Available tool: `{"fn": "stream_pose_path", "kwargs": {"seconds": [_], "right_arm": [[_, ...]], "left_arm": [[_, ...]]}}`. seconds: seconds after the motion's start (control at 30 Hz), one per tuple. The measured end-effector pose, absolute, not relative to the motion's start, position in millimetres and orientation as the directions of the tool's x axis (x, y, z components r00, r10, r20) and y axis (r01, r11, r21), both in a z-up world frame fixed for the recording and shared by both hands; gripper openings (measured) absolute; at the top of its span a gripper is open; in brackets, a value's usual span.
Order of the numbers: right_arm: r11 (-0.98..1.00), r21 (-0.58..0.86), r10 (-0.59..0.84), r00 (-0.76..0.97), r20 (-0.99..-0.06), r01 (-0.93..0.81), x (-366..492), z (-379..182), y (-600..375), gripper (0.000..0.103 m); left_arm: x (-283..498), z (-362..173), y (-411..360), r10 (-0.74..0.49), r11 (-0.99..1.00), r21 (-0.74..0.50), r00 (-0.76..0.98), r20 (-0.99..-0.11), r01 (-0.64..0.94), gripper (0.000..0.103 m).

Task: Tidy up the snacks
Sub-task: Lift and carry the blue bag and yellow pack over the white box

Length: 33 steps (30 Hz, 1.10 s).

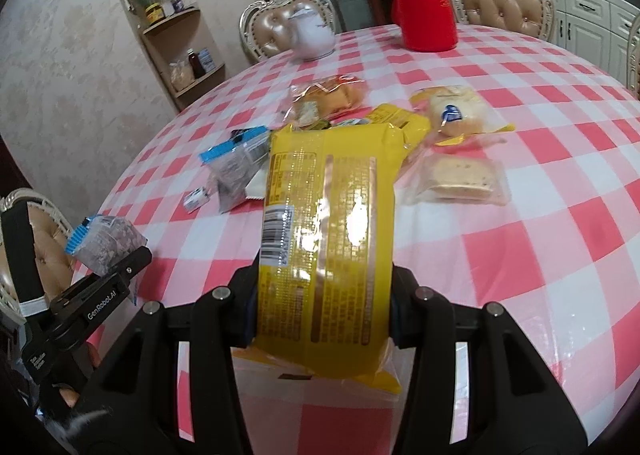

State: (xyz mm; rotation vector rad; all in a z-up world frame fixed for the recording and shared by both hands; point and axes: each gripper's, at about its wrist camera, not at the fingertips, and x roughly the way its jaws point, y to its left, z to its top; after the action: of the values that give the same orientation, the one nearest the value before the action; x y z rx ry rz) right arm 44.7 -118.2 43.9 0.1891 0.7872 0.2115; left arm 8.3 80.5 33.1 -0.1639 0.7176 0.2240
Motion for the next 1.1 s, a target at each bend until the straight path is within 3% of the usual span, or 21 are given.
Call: {"fn": "stream_pose_path", "kwargs": {"seconds": [0.53, 0.67, 1.1], "right_arm": [[0.947, 0.215, 0.319, 0.652, -0.688, -0.237, 18, 37, -69, 0.051], [0.923, 0.265, 0.383, 0.617, -0.687, -0.279, 9, 35, -55, 0.051], [0.820, 0.241, 0.530, 0.533, -0.659, -0.518, -49, 41, 42, 0.051]], "left_arm": [[-52, 51, 99, 0.222, 0.953, -0.020, 0.740, -0.635, -0.304, 0.026], [-72, 57, 109, 0.261, 0.946, 0.021, 0.724, -0.638, -0.323, 0.026], [-164, 76, 170, 0.407, 0.896, 0.113, 0.692, -0.597, -0.430, 0.027]]}}
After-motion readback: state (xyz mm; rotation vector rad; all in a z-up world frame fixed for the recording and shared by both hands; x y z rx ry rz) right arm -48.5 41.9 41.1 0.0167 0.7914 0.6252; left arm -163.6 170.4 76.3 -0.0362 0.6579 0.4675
